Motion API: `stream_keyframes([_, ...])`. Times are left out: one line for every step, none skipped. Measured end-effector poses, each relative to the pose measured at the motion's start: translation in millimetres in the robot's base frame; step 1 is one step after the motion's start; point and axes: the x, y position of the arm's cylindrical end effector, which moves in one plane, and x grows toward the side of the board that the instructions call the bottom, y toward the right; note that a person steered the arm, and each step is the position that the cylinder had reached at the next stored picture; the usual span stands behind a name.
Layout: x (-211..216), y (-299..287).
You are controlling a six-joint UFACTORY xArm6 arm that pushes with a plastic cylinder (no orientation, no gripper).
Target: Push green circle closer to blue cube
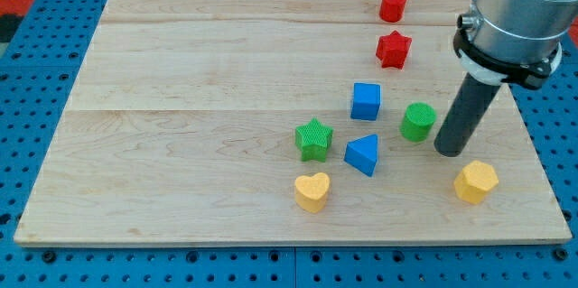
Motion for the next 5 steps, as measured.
stream_keyframes([-27, 0])
stream_keyframes([-47, -1])
stream_keyframes([-47, -10])
stream_keyframes([-46, -11])
stream_keyframes([-43, -11])
